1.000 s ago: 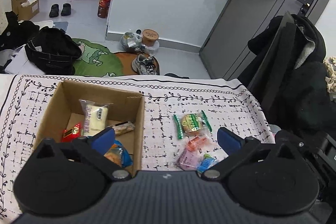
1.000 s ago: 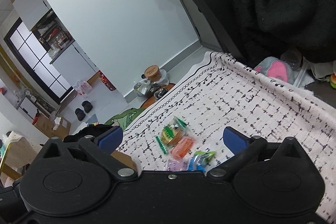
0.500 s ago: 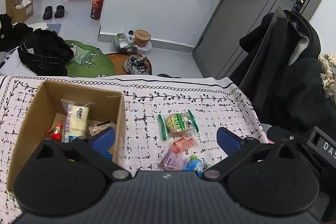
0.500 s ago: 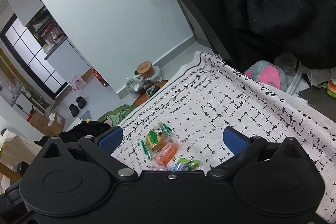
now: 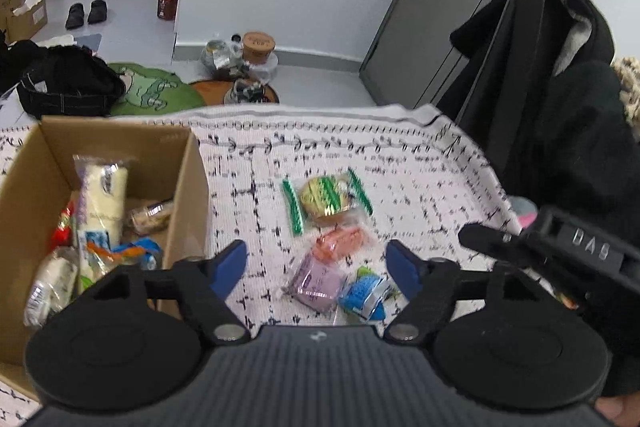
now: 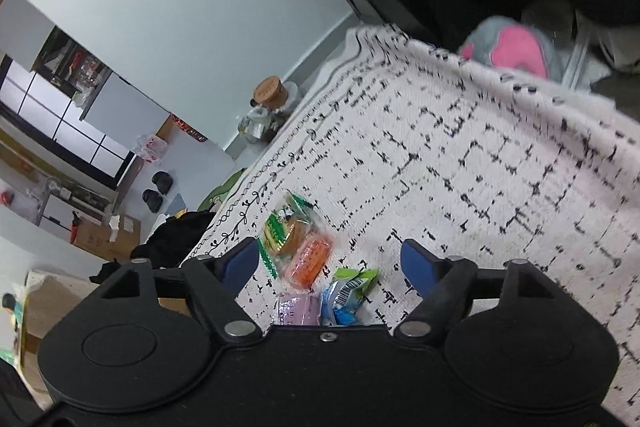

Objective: Organize snacks
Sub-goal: 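Move both open tools back toward the purple and orange packets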

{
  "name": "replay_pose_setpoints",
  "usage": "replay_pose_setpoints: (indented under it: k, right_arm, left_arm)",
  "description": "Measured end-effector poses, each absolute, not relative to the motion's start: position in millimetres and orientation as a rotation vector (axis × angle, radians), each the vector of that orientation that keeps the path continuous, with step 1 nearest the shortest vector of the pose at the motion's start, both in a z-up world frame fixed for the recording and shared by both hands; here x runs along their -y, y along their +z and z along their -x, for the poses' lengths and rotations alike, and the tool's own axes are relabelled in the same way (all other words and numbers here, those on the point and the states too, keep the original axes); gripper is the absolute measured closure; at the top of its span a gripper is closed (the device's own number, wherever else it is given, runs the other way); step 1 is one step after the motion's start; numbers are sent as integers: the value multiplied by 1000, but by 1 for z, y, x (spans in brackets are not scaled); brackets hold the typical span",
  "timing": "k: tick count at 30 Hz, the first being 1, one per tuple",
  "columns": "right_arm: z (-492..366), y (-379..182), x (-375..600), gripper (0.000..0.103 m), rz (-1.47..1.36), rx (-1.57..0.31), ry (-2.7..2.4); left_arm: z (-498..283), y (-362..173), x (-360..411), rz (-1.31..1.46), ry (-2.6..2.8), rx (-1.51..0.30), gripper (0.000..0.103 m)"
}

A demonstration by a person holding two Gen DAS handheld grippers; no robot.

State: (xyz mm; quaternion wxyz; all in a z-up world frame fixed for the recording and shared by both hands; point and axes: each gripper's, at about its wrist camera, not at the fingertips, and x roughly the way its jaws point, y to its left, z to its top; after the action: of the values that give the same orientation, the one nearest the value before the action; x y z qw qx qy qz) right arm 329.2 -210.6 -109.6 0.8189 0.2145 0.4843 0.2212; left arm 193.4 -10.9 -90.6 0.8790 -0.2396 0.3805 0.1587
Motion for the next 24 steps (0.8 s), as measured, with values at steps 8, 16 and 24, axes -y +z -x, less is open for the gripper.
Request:
replay_pose_setpoints:
  k: [8,16,24]
  right_arm:
    - [-337,-134,205,38,-491,-1146,466]
    - [-343,-153,208,41,-538,-1210,428]
    - [-346,-161,207,41,-523,-1211,390]
  left_arm:
    - [-208,-116,13,518,319,-838,53]
    - [-232,-141,15,509,308,-891,57]
    - [-241,-165,12,509,316,-951,43]
